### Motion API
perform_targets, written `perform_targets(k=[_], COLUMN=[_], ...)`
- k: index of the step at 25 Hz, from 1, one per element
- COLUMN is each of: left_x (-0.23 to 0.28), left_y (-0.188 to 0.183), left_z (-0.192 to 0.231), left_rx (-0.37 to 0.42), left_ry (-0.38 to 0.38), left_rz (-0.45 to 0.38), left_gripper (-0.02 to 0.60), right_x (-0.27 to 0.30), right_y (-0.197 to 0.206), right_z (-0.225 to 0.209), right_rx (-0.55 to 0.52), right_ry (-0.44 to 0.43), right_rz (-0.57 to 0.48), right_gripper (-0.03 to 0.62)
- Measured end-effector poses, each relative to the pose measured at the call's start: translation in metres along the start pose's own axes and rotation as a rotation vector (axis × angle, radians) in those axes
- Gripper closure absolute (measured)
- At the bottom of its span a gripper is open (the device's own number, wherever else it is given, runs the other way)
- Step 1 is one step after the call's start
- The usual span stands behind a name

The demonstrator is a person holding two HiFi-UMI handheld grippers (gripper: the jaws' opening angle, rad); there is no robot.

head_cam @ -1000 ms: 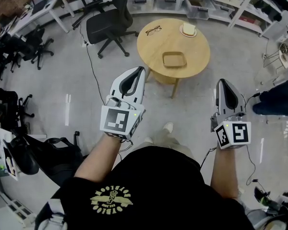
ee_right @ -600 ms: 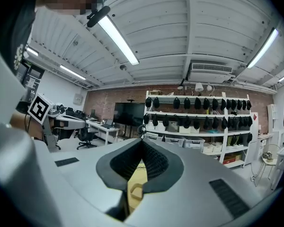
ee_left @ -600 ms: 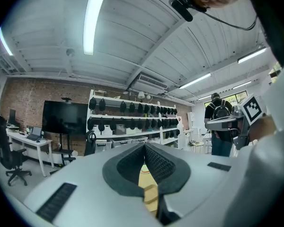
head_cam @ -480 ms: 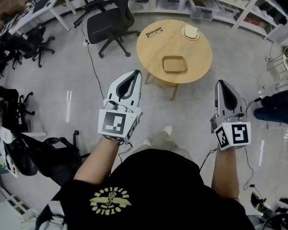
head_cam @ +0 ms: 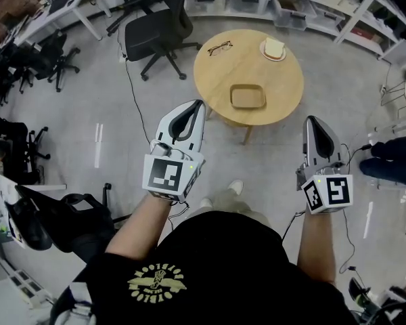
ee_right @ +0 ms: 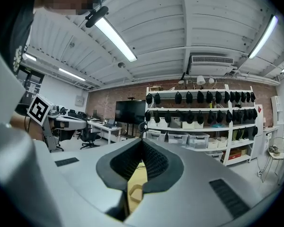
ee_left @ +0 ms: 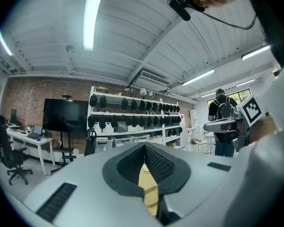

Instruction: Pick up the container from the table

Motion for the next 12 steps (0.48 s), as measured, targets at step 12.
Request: perform_targets(k=[12], left_x=[0.06], left_y=[0.011], left_z=[0.005], left_rx=[-0.02], left_ry=[-0.005], left_rz=[0.012], left_gripper=[0.563], right_x=[0.043], right_y=[-0.004], right_z=[-0.036], right_rx=[-0.007], right_ry=[-0.016], right_rz=[0.023], right_gripper=[0.579])
Point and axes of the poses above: the fingertips, and each gripper's own axes: x forward along the fingers, z to its left, y out of its underside, the point moved 6 cm from there along -x, backward along the fingers, and after that the axes turned 14 degrees about x, right-handed, at the moved point
